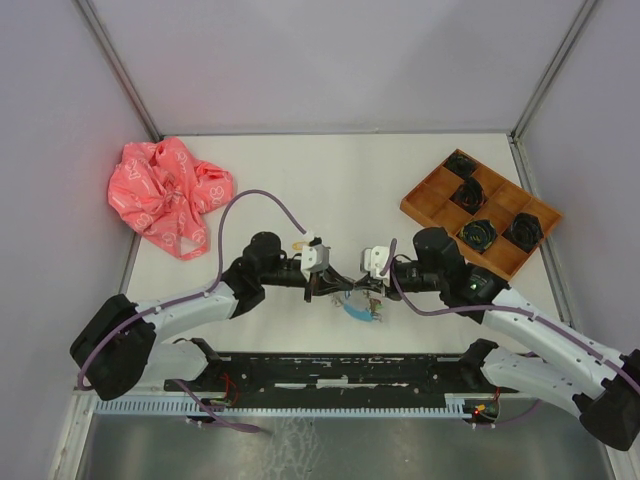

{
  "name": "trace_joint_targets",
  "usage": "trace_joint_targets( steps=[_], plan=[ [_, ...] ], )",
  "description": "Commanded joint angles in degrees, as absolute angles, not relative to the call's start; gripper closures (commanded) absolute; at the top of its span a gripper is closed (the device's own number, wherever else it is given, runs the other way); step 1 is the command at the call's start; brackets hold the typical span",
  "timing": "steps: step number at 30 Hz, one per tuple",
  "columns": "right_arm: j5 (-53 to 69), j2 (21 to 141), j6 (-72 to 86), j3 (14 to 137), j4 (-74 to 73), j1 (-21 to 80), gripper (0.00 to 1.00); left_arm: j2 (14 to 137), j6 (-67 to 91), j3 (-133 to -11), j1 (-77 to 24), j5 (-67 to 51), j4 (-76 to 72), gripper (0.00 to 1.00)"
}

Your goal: Put the keys on the keyring

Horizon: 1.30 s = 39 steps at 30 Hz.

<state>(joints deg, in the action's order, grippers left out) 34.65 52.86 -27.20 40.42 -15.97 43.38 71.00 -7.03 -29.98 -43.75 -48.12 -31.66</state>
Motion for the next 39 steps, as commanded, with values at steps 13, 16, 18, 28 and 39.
trace_joint_targets(
  steps=[13,16,18,28,39],
  plan=[
    [35.7,50.54,-26.4,41.63,-7.39,43.16,0.99,73.53,1.02,-29.63,-43.12,-47.37,-34.28,0.76],
    [35.48,50.46,-26.5,41.66,-7.47,43.15,0.99,74.12,1.48,-29.62,-43.15,-47.72,-34.35,0.83],
    [34.77,50.09,-26.68,41.59,-7.5,43.18,0.99,74.35,1.49,-29.57,-43.08,-47.72,-33.96,0.9],
    [32.54,47.42,-21.88,38.53,-0.37,43.23,0.99,74.54,4.84,-26.97,-43.15,-46.36,-36.33,0.97],
    [32.29,51.13,-22.6,40.11,-11.54,43.16,0.83,71.05,1.04,-31.0,-43.24,-45.05,-26.72,0.97]
  ],
)
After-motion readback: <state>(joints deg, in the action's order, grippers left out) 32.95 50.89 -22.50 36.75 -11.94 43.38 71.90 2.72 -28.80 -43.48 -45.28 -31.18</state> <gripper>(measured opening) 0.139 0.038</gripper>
